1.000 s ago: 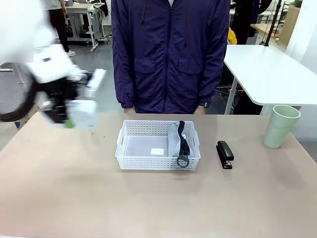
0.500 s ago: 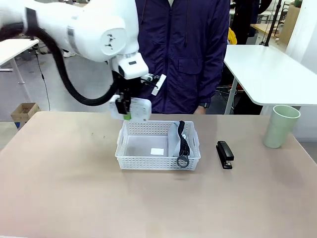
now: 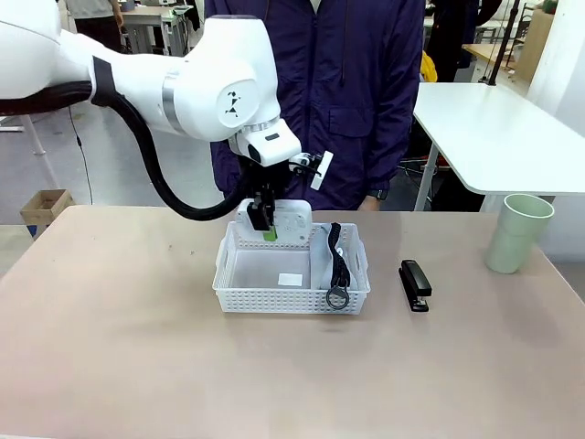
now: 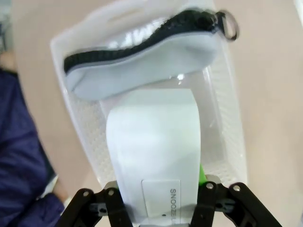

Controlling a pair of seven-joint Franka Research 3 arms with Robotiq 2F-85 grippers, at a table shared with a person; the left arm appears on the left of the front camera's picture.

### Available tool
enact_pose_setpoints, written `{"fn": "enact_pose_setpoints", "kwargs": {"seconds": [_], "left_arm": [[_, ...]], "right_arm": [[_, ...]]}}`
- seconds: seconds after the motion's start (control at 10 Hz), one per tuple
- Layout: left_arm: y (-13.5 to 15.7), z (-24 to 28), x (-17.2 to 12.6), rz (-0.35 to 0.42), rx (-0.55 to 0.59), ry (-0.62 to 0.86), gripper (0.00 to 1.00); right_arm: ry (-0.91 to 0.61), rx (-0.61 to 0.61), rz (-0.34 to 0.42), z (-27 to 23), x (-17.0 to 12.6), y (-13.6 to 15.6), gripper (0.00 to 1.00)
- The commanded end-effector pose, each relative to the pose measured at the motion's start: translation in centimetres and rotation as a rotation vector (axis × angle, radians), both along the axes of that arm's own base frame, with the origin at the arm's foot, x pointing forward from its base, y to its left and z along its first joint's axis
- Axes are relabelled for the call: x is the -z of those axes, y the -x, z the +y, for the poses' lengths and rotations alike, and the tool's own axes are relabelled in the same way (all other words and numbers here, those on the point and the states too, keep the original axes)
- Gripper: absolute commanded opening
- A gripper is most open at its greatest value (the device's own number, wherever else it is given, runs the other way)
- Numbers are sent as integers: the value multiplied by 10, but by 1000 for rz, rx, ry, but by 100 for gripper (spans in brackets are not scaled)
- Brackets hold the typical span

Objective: Efficiently arrange items inside the basket to fit them all.
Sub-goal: Pick up the Digital clock and place it inside the Organizing basket.

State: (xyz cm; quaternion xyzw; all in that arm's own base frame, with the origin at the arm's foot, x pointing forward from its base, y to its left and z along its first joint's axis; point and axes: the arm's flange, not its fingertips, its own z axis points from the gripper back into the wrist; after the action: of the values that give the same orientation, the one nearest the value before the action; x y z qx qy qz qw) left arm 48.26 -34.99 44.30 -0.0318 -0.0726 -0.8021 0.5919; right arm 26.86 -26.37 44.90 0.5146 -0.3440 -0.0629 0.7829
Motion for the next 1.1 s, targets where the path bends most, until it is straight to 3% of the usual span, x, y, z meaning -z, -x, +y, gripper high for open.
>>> {"fn": "enact_pose_setpoints", "kwargs": {"seconds": [0.0, 0.2, 0.3, 0.5, 0.7, 0.8, 1.0], "left_arm": [[-10, 6, 0, -15, -49, -23, 51], [2, -1, -1, 0, 4, 1, 51], [15, -7, 11, -92, -174, -33, 51], [30, -14, 38, -105, -327, 38, 51], [32, -5, 54, -36, -398, -6, 51], [31, 4, 60, -39, -466, -15, 51], [21, 8, 68, -45, -494, 6, 51]], "right_arm": [[-1, 0, -39, -1, -2, -2, 100], [-1, 0, -39, -1, -2, -2, 100], [-1, 0, -39, -1, -2, -2, 100], [-1, 0, -39, -1, -2, -2, 100], [-1, 0, -39, -1, -2, -2, 100], [-1, 0, -39, -1, -2, -2, 100], [-1, 0, -39, -1, -2, -2, 100]]}}
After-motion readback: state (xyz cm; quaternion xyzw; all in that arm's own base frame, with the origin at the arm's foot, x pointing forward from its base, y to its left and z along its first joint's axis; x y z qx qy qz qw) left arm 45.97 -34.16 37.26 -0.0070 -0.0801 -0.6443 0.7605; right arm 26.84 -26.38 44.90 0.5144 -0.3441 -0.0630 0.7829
